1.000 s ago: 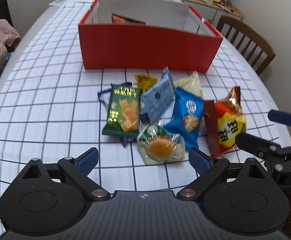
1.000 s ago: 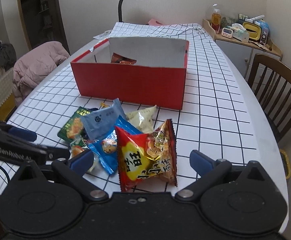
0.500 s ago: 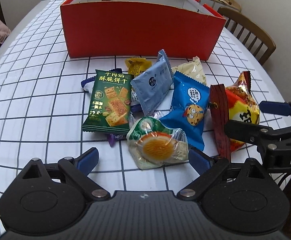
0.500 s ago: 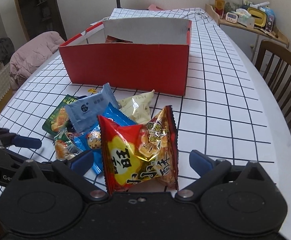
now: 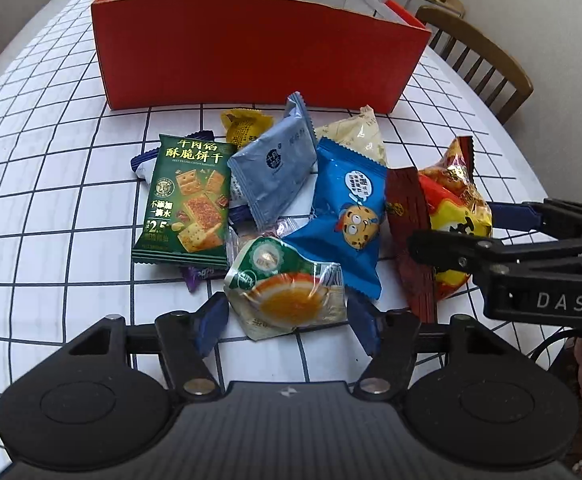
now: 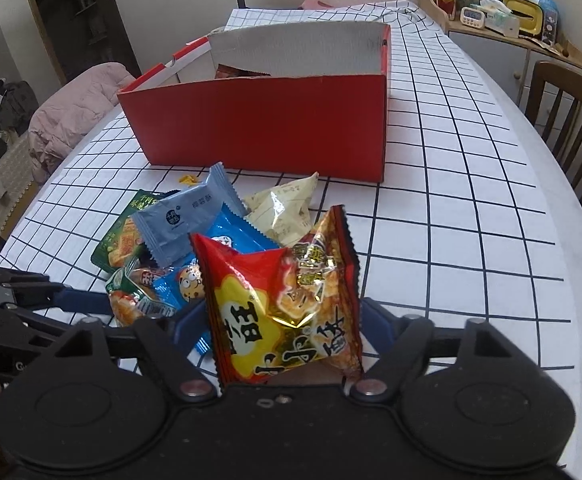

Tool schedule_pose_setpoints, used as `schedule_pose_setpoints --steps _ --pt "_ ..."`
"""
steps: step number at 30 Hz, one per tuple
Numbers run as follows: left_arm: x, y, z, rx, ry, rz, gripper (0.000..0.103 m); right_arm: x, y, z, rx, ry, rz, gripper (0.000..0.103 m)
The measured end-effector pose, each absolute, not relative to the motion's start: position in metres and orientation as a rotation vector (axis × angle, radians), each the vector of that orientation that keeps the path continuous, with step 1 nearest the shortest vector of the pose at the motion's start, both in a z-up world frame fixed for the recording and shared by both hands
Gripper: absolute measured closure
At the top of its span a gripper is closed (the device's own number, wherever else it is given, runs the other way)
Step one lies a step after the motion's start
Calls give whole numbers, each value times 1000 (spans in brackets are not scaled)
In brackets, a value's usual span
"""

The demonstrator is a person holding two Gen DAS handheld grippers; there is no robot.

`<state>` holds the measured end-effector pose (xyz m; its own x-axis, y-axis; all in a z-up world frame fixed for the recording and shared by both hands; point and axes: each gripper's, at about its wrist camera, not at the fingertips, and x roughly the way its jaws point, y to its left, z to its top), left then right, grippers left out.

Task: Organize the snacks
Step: 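Grasp the red-yellow chip bag with the right tool while the left tool grasps the egg-yolk pastry pack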

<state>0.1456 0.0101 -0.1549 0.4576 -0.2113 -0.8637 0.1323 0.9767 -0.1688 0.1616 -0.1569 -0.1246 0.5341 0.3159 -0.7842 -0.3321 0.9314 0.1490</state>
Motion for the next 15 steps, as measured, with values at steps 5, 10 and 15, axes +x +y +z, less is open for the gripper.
schedule_pose_setpoints --steps 5,10,15 --pt "145 10 -153 -103 1086 -213 42 157 -157 -123 -24 926 381 36" --pt "143 11 -151 -113 1088 -202 45 150 -158 -118 -4 917 375 40" --pt "137 14 -146 -135 1087 -198 54 143 -160 -109 18 901 377 40"
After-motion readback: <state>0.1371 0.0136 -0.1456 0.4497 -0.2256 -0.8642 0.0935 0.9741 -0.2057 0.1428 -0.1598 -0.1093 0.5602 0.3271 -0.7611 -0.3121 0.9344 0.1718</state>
